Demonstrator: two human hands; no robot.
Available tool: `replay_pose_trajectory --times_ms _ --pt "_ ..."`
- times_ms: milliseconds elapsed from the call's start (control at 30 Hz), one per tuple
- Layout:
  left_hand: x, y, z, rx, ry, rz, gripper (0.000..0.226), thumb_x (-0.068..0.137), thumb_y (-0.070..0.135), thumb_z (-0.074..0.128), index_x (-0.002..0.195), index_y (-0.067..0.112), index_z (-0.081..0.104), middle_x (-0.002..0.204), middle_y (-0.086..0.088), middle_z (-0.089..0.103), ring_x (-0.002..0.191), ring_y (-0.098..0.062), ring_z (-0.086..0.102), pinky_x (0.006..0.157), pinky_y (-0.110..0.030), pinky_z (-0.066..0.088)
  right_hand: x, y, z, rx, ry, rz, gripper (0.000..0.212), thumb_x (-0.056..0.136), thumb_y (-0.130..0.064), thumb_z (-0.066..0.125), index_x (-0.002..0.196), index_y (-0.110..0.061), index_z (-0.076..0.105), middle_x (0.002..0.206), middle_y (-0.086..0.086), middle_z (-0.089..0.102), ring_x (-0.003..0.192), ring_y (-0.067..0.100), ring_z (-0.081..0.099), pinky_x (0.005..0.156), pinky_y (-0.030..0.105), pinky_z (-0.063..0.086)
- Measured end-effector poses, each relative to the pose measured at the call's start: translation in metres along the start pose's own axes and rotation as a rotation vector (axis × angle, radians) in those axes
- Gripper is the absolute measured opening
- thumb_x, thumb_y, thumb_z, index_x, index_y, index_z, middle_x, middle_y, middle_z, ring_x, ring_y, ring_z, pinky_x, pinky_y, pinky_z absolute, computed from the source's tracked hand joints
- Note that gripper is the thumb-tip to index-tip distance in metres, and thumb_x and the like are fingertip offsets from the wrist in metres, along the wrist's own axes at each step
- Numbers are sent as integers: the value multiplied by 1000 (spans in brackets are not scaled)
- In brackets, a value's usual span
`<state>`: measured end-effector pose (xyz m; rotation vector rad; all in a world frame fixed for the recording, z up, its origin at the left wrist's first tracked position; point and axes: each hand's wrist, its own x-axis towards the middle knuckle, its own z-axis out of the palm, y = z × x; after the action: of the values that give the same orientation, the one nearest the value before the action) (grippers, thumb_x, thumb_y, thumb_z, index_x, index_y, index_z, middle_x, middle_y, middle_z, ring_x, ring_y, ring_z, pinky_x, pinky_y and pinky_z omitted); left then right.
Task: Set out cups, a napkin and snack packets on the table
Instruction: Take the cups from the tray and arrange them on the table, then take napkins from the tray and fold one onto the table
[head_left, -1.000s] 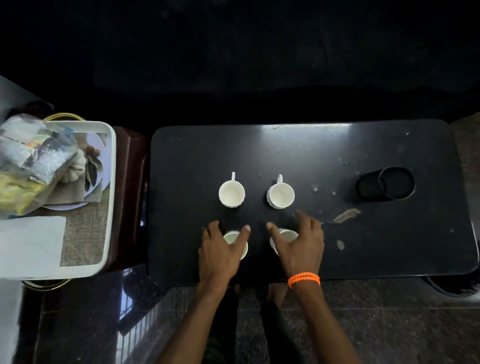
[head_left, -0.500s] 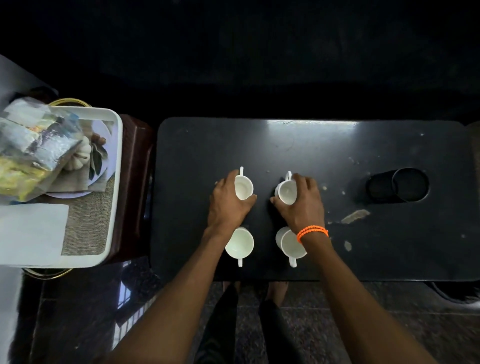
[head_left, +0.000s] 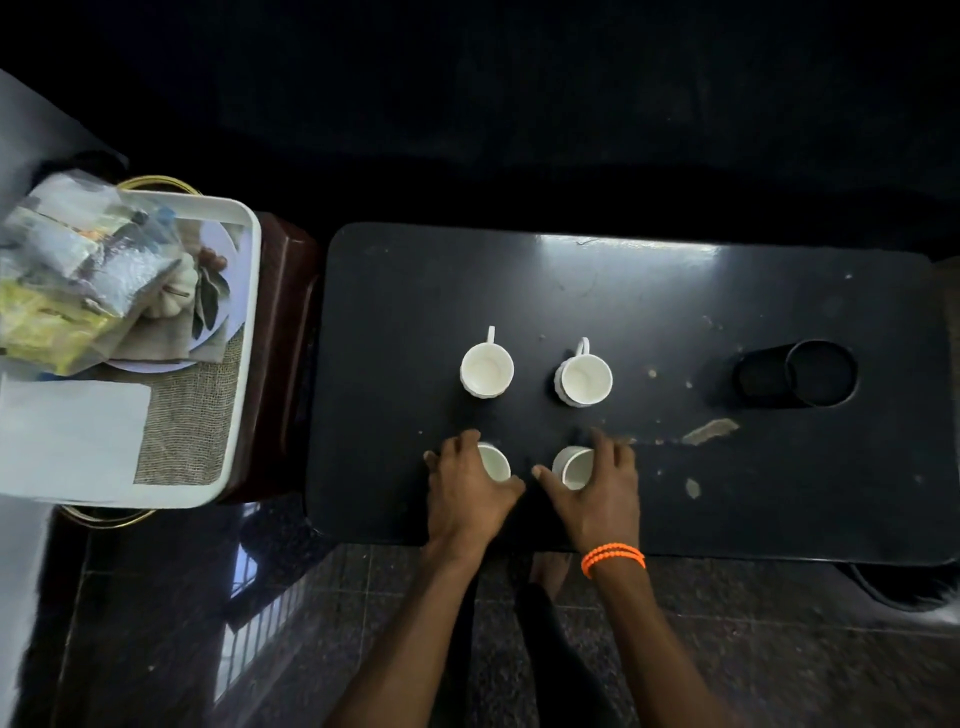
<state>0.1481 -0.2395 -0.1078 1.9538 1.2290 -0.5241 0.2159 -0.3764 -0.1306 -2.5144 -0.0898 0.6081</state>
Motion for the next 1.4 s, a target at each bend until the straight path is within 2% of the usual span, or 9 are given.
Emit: replay_pose_trajectory --times_ms 300,500,567,733,900,1000,1100,1233,1400 --pt "2 -2 7 8 53 20 78 67 42 80 136 18 54 137 -7 60 129 -39 52 98 -44 50 2 6 8 -34 5 -15 67 71 -30 88 130 -12 59 127 15 56 114 39 57 96 39 49" --pt "-2 0 -1 -67 48 -10 101 67 54 81 151 19 38 152 -8 50 145 -41 41 112 -48 45 -4 -10 3 -237 74 5 89 68 -62 80 142 -26 45 142 9 51 125 37 52 95 56 49" --pt "-4 0 -11 -89 58 -36 107 64 63 78 153 21 36 155 -6 48 148 -36 39 113 -47 44 -7 -21 3 -281 157 -45 88 70 -63 79 141 -23 46 142 11 53 126 37 52 95 56 46" --pt "-6 -11 -53 -171 119 -30 116 53 74 68 155 28 36 159 3 45 150 -22 38 118 -43 41 -25 -67 14 -328 261 -339 66 75 -40 70 135 -18 56 132 11 59 122 33 52 98 49 37" --pt "-3 -44 -113 -401 228 -92 91 65 61 69 148 33 47 150 7 54 138 -16 53 110 -39 49 -38 -138 36 -256 176 -536 57 81 -32 70 134 -14 59 129 10 62 120 32 54 98 47 37" --pt "2 -79 -150 -536 452 -91 54 79 34 74 131 24 66 129 3 70 119 -15 66 103 -39 54 -41 -186 67 -134 27 -701 47 83 -23 72 128 -10 64 120 12 67 110 32 58 92 43 44" --pt "10 -124 -186 -653 712 -159 30 81 17 75 111 16 75 105 0 76 95 -18 72 92 -42 58 -54 -236 113 -85 -242 -886 34 87 -19 70 121 -11 68 113 9 66 103 31 63 90 38 52" --pt "19 -189 -218 -694 909 -317 26 82 23 72 107 22 72 100 2 68 94 -20 65 85 -35 52 -65 -300 184 -155 -411 -1046 44 82 -18 74 123 -3 67 113 18 67 102 39 65 87 44 55" --pt "29 -247 -217 -561 898 -414 37 82 28 75 119 24 69 118 -6 62 106 -28 62 86 -36 51 -68 -360 250 -381 -314 -872 63 82 -55 69 126 -11 58 123 11 58 116 36 52 95 47 44"
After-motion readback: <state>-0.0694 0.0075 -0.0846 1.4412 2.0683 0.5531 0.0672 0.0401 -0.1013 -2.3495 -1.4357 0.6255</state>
